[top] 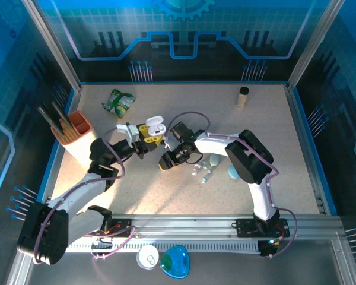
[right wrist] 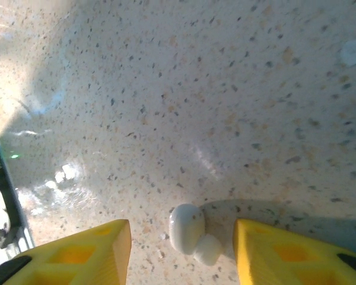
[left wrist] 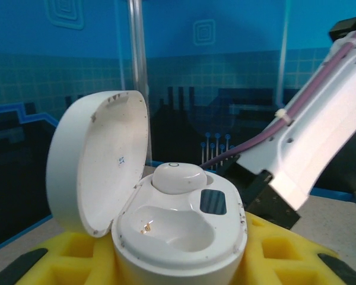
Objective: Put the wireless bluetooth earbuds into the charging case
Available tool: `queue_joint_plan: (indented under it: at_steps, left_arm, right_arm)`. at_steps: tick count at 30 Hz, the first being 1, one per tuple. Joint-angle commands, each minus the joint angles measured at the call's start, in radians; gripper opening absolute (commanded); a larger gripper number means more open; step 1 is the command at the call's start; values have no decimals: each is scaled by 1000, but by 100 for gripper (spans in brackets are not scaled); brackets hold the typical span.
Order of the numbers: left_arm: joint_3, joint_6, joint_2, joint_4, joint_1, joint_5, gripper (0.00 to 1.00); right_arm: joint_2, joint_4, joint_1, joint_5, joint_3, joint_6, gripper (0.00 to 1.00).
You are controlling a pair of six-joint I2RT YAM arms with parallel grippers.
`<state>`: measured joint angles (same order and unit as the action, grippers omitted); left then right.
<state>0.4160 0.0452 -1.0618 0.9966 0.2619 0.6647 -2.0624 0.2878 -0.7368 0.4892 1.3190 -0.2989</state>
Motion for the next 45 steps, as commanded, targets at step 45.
queue_joint_plan:
  at_steps: [45]
  left_arm:
    - [102, -60, -119, -77, -206, -323, 34]
  right_arm:
    - [15, 476, -313, -917, 266, -26, 48]
